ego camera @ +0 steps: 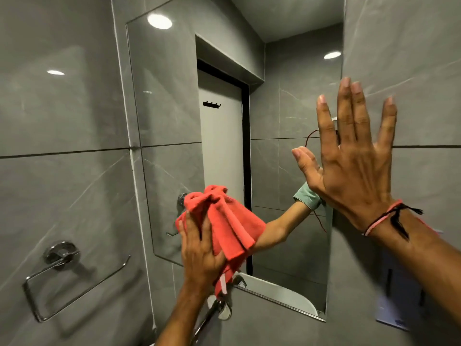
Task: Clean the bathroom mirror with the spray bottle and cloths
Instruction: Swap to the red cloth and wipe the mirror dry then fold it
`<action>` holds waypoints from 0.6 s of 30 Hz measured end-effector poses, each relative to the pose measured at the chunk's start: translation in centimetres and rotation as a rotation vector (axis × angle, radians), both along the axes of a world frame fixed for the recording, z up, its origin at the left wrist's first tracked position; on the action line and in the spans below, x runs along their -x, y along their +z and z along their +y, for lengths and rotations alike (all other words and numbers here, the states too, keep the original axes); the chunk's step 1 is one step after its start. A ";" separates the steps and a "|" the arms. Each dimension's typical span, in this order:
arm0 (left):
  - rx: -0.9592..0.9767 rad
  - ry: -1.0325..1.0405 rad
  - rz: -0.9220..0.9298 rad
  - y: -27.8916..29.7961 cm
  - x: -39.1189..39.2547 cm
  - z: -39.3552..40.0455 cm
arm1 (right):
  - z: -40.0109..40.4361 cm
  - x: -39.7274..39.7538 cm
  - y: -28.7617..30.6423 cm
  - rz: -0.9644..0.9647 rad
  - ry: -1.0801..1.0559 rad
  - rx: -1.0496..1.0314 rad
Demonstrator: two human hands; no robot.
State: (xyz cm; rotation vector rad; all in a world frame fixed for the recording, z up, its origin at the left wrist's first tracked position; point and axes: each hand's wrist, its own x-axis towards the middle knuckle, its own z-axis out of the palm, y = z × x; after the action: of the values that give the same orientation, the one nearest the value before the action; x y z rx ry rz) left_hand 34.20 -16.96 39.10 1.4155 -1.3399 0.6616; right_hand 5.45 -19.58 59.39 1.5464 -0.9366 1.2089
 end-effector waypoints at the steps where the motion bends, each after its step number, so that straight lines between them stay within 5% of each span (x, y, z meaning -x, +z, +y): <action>1: -0.024 0.003 0.053 -0.5 -1.5 0.2 | -0.1 -0.5 -0.1 0.011 0.002 -0.002; 6: -0.126 -0.028 0.333 -3.4 -8.7 1.1 | -0.9 -1.7 -0.5 0.011 -0.006 0.022; 12: 0.032 -0.115 0.658 -4.7 -8.1 0.3 | -0.9 -1.6 -0.6 0.001 -0.006 0.022; 18: -0.111 -0.086 0.359 -5.8 -0.5 -0.5 | -0.5 -1.8 -0.6 -0.004 -0.022 0.036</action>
State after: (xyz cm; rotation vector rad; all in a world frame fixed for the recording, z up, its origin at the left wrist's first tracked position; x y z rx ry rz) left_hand 34.67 -17.48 33.26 1.4744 -1.1566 0.2622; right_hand 7.20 -20.08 58.81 1.5028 -0.9271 1.2075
